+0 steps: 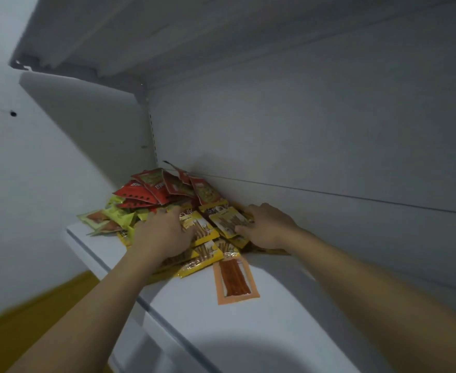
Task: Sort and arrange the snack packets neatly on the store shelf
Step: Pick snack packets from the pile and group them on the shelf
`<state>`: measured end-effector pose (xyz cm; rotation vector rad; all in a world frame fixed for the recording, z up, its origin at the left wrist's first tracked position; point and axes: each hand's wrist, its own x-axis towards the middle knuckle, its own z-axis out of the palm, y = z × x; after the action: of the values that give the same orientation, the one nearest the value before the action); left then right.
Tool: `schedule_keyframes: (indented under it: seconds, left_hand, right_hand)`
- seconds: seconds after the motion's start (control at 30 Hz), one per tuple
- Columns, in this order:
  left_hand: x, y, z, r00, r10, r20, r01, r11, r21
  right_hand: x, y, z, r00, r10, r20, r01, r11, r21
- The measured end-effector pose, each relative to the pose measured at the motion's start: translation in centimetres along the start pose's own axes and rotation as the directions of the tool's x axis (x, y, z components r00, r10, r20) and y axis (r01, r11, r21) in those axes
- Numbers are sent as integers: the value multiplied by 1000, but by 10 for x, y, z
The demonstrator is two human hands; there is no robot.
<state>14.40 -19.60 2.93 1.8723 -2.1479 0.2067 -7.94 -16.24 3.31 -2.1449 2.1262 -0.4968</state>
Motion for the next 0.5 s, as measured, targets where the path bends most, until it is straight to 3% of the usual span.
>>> schedule_keyframes:
  seconds: [0.2, 0.27, 0.4, 0.5]
  left_hand:
    - [44, -23, 23, 985, -2, 171, 3, 1000, -7]
    - [56, -25, 31, 984, 14, 175, -1, 997, -71]
    - [68, -29, 52, 994, 64, 94, -53, 993, -110]
    - [70, -31, 68, 995, 94, -44, -100, 980, -174]
  right_hand:
    - [48, -37, 37, 980, 195, -49, -182, 963, 198]
    - [54, -40, 54, 959, 260, -114, -239, 956, 172]
    - [53, -42, 90, 908, 310, -284, -297, 951, 88]
    - [55, -37, 97, 901, 319, -294, -290, 947, 138]
